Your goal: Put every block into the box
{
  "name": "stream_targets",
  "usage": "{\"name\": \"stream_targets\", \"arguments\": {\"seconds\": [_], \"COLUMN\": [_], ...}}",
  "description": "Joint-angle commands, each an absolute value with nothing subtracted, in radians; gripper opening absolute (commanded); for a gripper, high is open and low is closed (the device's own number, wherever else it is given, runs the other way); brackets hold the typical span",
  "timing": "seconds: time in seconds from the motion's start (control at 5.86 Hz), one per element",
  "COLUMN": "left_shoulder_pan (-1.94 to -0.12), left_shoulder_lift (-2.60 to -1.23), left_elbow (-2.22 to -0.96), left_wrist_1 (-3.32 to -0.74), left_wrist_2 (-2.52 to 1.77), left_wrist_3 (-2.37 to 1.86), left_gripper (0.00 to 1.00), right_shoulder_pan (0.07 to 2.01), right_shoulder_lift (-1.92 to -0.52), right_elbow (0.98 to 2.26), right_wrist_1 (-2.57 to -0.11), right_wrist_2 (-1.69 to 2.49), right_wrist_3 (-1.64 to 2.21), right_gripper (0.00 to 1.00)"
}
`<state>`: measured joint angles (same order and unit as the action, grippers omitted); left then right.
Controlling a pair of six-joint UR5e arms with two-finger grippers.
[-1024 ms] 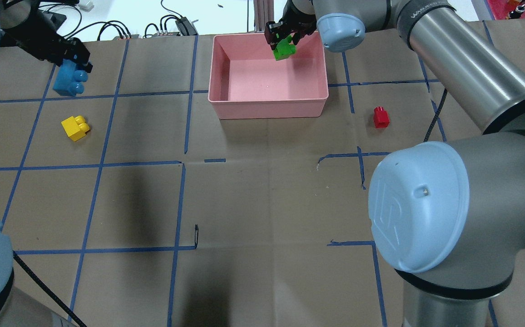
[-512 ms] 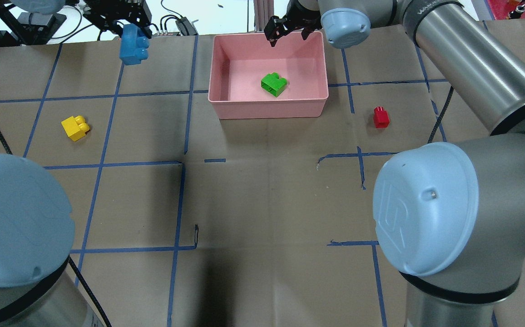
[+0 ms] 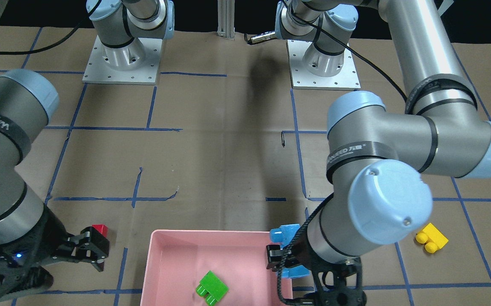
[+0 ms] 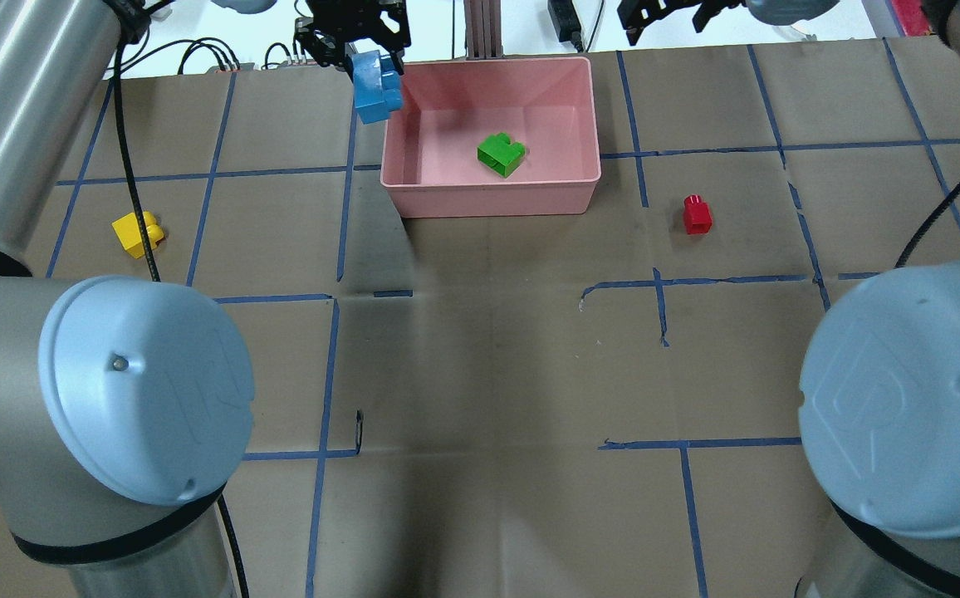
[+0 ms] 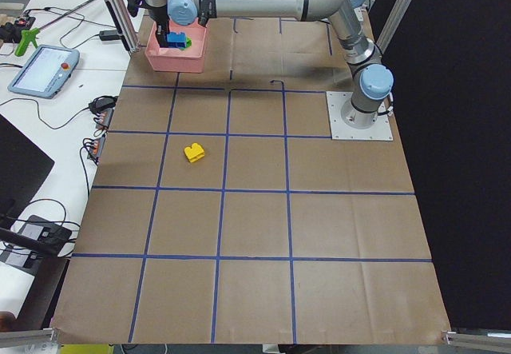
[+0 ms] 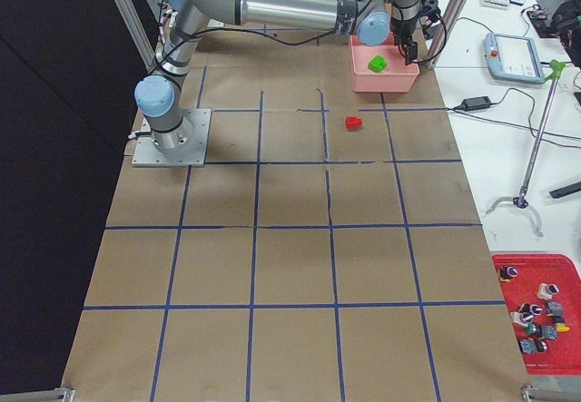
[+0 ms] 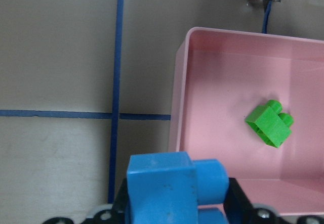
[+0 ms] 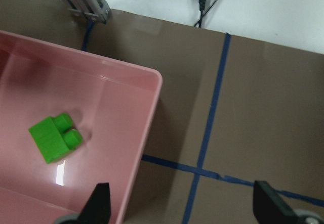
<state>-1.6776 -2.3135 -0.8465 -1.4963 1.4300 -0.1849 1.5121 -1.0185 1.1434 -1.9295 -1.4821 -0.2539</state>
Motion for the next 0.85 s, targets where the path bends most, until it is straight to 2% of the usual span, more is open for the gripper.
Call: {"name": "stream_targets", "arguments": {"seconds": [0.0, 0.34, 0.51, 0.68], "left_shoulder_pan": [-1.729, -1.790, -1.802, -1.801], "left_shoulder_lift": [-2.384, -2.423, -2.431, -2.431], "left_elbow": [-0.824, -0.830, -0.834, -0.830], "left_wrist_1": [-1.477, -1.453, -1.363, -1.359], "left_wrist_2": [1.434, 1.498, 1.532, 1.534], "left_wrist_3": [-0.216, -0.225, -0.221, -0.219], "left_gripper": [0.02, 0.08, 0.34, 0.44], "right_shoulder_pan": [1.471, 1.462, 1.462, 1.462], "right_shoulder_lift": [-1.052, -1.142, -1.143, -1.126], "right_elbow": [1.330, 1.661, 1.727, 1.752], "right_wrist_1": [-2.069, -2.361, -2.467, -2.497], "right_wrist_2": [-1.558, -1.557, -1.559, -1.566], "right_wrist_3": [-0.258, -0.212, -0.203, -0.193], "right_gripper": [0.99, 0.99, 0.99, 1.00]}}
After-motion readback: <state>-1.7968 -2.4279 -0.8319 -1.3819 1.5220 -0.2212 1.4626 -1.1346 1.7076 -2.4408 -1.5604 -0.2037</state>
